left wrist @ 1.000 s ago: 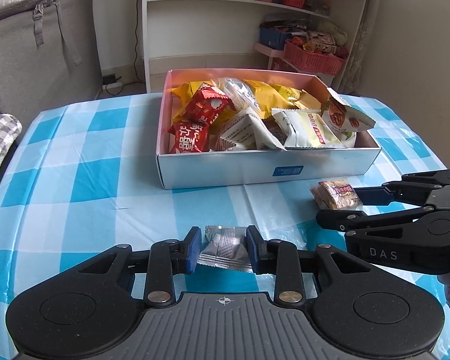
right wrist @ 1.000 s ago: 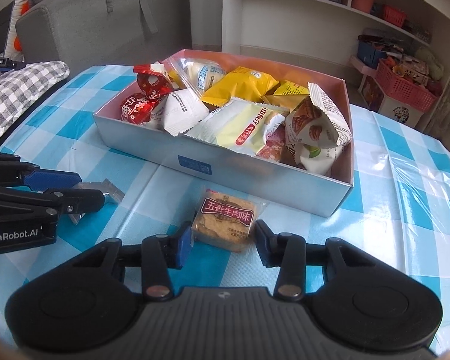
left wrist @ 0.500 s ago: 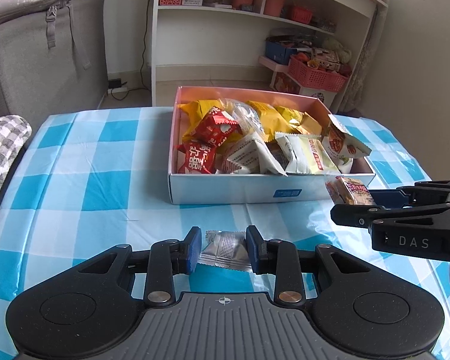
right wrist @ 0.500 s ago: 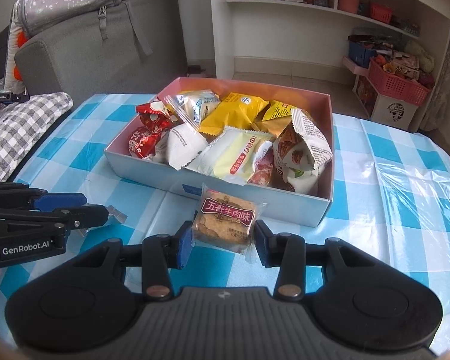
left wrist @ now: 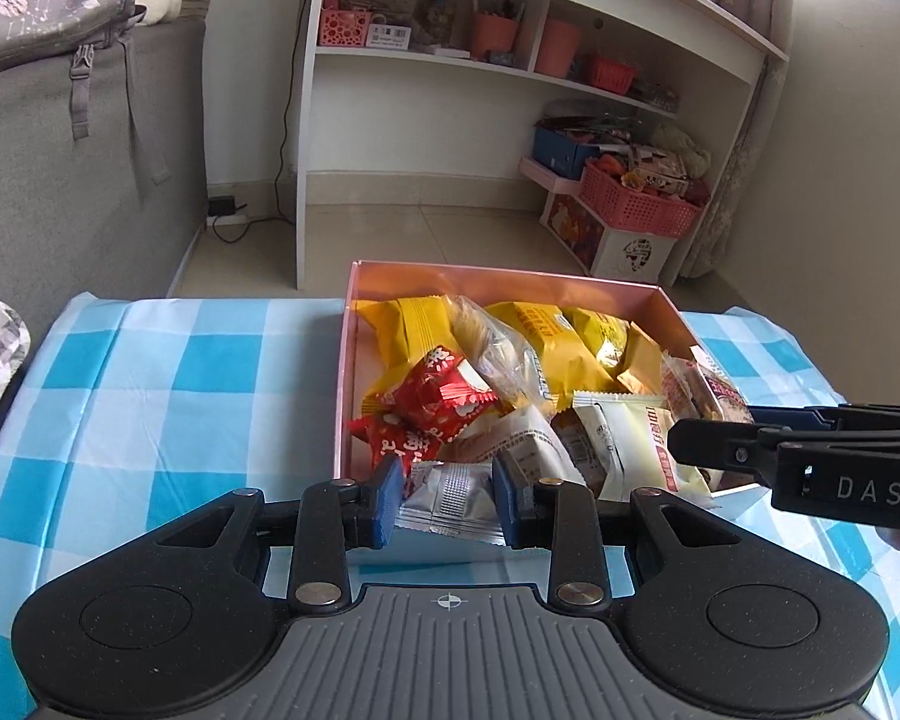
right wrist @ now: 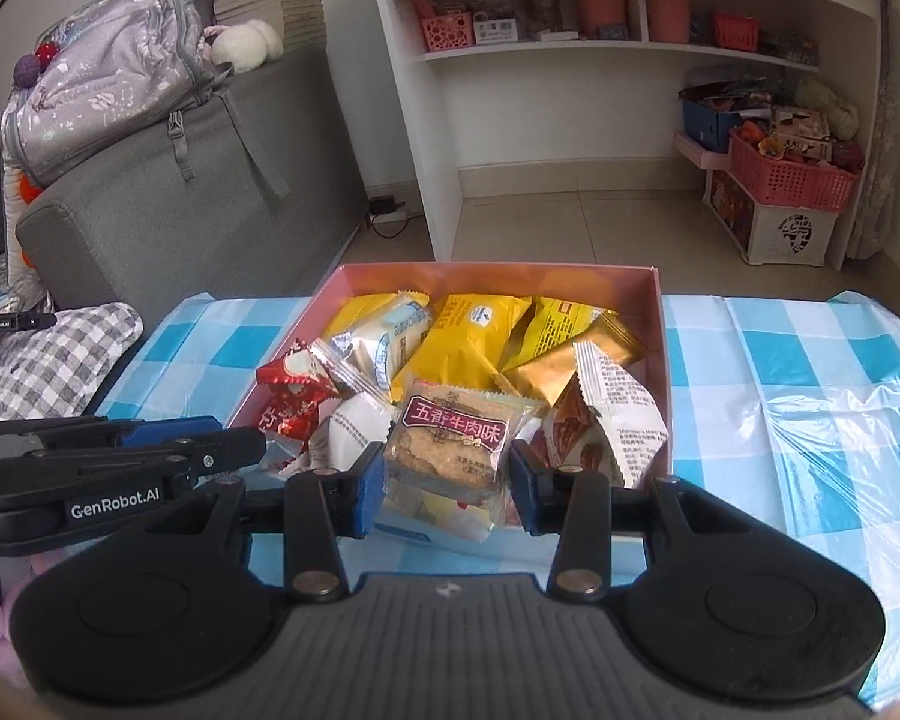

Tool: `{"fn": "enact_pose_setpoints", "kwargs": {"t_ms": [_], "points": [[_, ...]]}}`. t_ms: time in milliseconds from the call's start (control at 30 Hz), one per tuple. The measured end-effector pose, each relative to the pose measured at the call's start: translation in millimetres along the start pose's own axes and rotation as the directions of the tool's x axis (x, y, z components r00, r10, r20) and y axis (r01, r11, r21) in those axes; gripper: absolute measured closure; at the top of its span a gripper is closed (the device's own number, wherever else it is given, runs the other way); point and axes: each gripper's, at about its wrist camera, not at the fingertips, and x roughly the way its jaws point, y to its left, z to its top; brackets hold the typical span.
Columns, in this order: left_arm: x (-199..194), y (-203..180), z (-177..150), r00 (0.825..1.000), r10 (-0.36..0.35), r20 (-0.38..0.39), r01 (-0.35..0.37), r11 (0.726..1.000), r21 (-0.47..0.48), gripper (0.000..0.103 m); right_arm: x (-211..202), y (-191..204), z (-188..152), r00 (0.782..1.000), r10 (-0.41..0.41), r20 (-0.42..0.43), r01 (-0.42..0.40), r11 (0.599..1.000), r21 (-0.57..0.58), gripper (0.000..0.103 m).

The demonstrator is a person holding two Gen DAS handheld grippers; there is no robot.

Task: Organize snacks
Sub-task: 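Carry the silver packet and beef cake packet into the pink box and open both tools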

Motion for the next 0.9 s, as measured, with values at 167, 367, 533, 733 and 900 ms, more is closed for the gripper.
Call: {"fn": "enact_pose_setpoints", "kwargs": {"t_ms": [167,367,533,733,900], "points": [[18,4,3,0.999,-0.033,0.011,0.033,0.999,0.013,0.088,15,-7,8,1.000,-0.002,0.023,0.002,1.000,-0.001,0.064],[30,5,1,0.999,-0.039,0.020,0.039,0.999,0.011,0.088,28,-14,10,1.000,-0.002,0.023,0.001,0.999,0.035,0.063],[33,5,4,0.998,-0.051,0.026,0.050,0.998,0.024,0.088,27,-14,11,0.999,0.001,0.043,-0.003,0.999,0.043,0.054],[30,2,5,0.999,-0.033,0.024,0.032,0.998,0.051,0.083,21,-16,14,0.998,0.010,0.058,-0.013,0.999,0.050,0.045],[23,0,5,1.000,-0.019,0.007,0.019,0.999,0.051,0.067,14,-15,16,0.998,0.010,0.062,-0.013,0.998,0.054,0.038]]}}
